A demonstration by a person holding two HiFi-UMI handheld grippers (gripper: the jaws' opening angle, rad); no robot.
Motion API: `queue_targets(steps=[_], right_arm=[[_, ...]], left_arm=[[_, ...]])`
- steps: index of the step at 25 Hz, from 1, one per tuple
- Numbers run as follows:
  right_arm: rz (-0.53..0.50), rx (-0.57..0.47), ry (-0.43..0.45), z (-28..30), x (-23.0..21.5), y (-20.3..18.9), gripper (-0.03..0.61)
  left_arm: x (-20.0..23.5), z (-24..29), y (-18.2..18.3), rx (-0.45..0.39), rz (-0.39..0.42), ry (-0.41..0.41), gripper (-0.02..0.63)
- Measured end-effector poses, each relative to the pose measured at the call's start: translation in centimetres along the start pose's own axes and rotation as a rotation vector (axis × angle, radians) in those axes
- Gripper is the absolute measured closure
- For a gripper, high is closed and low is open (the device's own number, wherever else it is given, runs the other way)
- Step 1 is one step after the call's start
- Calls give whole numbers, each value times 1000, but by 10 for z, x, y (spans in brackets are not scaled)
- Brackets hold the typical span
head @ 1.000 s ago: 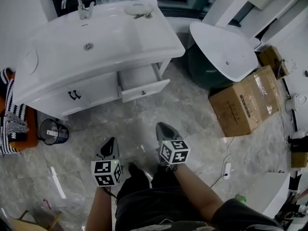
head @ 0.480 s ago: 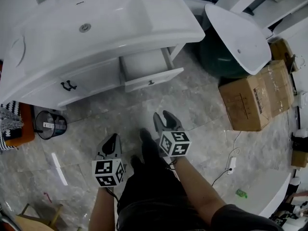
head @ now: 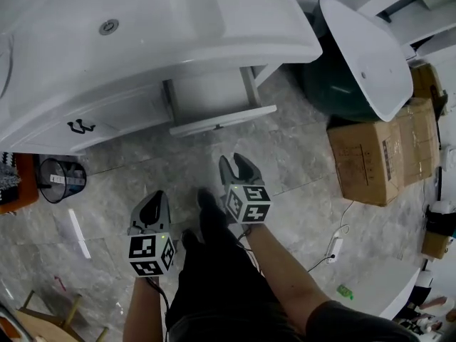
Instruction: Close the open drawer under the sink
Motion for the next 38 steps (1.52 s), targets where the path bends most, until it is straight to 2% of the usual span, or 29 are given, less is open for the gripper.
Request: queue_targets(steps=[10,21,38], right_arm=[[-96,35,-6,75,-17,12,424],[-174,45,17,112,-19,25,431],[-149,-1,49,158,-23,65,431]], left_arm=[[2,56,9,21,-30,38,598],[8,91,20,44,-41,58,598],[8,126,45,36,-51,65,598]])
Point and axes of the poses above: the fingertips, and each gripper's own axes: z forward along the fingers, x to its left, y out of its top, the point moved 4 cm from there along -z, backward along the fingers, and after that the axes turned 10 degrees about -z, right-handed, at the moved point
